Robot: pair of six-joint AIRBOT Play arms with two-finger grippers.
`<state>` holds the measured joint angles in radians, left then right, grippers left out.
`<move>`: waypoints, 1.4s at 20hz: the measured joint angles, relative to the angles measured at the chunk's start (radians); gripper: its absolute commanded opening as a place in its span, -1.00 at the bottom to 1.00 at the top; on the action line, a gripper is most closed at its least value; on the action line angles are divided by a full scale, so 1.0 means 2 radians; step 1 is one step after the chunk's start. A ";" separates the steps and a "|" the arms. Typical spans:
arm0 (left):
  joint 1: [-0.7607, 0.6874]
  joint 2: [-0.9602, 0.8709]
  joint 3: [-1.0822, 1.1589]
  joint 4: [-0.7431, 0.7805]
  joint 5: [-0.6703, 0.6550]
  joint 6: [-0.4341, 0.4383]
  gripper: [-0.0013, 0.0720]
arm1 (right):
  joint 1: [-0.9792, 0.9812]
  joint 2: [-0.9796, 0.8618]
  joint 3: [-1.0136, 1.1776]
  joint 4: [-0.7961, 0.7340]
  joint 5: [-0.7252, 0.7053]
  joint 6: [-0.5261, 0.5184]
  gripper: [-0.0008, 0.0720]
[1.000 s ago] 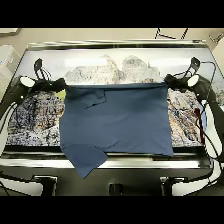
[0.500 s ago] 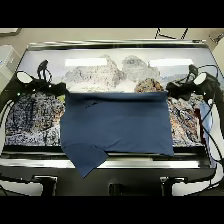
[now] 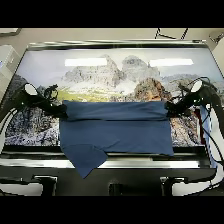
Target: Fold the clothes and pants, and hang the long-sleeved shirts on hangers.
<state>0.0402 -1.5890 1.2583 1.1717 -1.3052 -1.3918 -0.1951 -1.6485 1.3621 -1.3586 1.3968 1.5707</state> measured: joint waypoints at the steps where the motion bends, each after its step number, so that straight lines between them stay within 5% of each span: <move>1: 0.000 -0.002 -0.004 0.003 0.003 0.000 -0.90 | 0.000 0.000 -0.001 -0.003 0.010 0.000 -0.87; 3: 0.000 -0.004 -0.009 0.007 0.011 -0.001 -0.90 | 0.000 0.000 -0.002 -0.009 0.029 0.000 -0.87; 4: 0.001 -0.006 -0.011 0.010 0.015 -0.002 -0.66 | 0.000 0.000 -0.002 -0.011 0.036 0.000 -0.63; 5: 0.001 -0.007 -0.013 0.013 0.016 -0.004 0.09 | 0.000 0.000 -0.002 -0.013 0.042 0.000 -0.02; 6: 0.002 -0.008 -0.013 0.017 0.017 -0.009 0.78 | 0.000 0.000 -0.001 -0.017 0.047 0.000 0.31; 15: 0.082 0.088 -0.079 0.029 -0.085 0.008 0.72 | -0.066 0.064 -0.002 -0.031 0.145 -0.004 0.52; 17: 0.095 0.126 -0.166 0.014 -0.082 0.020 0.44 | -0.079 0.090 -0.037 -0.033 0.143 -0.004 0.52; 26: 0.103 0.186 -0.397 -0.106 -0.022 0.076 0.32 | -0.090 0.126 -0.126 -0.032 0.132 -0.002 0.52; 28: 0.088 0.187 -0.409 -0.126 0.000 0.072 -0.08 | -0.090 0.127 -0.129 -0.032 0.131 -0.002 0.52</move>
<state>0.2157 -1.2148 0.4412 0.9192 -1.3045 -1.2480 -0.3759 -1.3945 1.1034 -1.4223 1.6592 1.5669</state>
